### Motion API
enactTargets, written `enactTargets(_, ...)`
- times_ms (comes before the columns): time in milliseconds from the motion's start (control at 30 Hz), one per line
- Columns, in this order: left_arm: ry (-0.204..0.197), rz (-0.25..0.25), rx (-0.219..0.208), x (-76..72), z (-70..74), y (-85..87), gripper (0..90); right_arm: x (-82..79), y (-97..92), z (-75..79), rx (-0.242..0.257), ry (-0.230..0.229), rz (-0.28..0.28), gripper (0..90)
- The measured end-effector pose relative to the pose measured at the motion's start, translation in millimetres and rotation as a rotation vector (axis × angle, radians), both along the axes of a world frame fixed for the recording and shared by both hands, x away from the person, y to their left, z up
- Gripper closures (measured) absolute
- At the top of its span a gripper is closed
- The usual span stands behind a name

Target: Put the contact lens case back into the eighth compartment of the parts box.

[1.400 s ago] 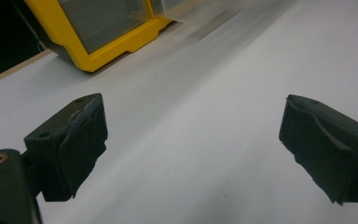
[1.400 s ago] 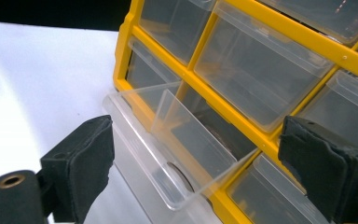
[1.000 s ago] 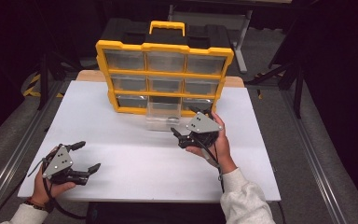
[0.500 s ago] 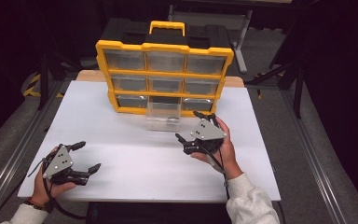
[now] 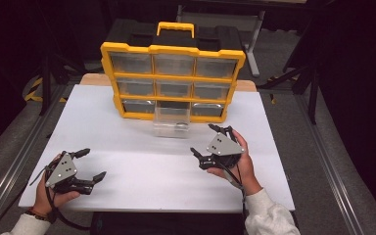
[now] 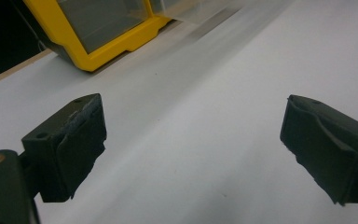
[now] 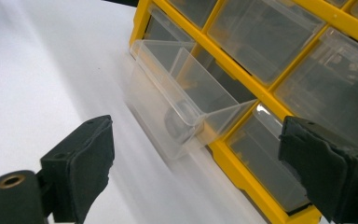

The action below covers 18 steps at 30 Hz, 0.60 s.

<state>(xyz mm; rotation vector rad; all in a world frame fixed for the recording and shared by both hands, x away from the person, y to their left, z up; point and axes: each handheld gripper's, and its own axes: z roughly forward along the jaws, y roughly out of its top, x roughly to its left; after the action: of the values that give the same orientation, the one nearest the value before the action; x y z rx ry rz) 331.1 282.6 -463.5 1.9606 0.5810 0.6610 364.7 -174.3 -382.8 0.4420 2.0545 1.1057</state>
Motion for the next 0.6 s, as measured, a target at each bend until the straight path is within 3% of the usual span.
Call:
enactTargets(433, -0.004, 0.003, 0.010, 0.7, -0.7, -1.3, 7.7, -11.1, -17.1, -15.3, -0.022, 0.009, -0.023, 11.9)
enactTargets(600, -0.005, 0.004, 0.013, 0.6, -0.6, -1.2, 7.7, -14.5, -26.5, -21.2, -0.010, 0.014, -0.039, 11.9)
